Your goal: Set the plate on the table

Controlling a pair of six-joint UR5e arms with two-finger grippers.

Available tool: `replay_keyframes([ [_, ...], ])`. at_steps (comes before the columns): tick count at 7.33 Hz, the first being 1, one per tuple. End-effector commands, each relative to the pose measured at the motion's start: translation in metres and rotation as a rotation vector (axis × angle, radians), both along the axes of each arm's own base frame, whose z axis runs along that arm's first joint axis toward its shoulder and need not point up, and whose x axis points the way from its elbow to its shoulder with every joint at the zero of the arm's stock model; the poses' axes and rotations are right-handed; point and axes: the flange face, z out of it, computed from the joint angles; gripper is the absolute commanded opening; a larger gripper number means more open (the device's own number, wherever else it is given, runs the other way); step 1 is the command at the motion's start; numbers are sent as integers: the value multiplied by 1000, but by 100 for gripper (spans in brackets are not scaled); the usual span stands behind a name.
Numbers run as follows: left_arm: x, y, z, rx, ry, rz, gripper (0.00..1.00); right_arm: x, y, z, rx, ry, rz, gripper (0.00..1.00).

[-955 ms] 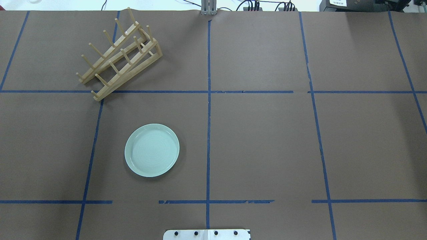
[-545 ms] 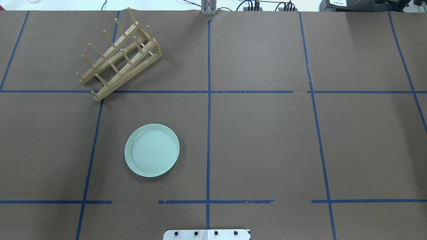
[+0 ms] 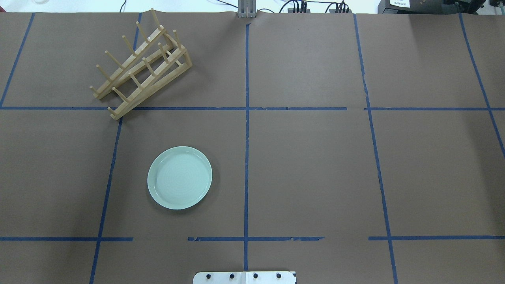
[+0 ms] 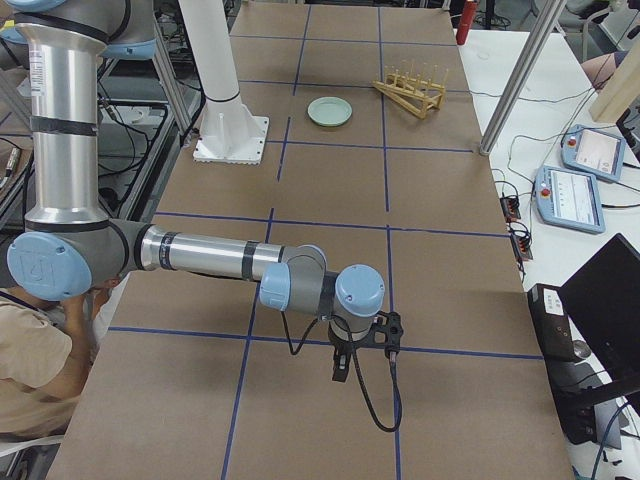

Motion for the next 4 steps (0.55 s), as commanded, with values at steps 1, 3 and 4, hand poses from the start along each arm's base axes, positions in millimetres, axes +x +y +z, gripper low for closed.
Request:
replay_keyframes([
  [1, 0, 2, 4, -8, 1, 0, 100, 0, 0, 0, -1, 0, 0, 100],
  [3, 0, 2, 5, -13, 1, 0, 100, 0, 0, 0, 1, 0, 0, 100],
  [4, 0, 4, 9, -20, 1, 0, 100, 0, 0, 0, -1, 0, 0, 100],
])
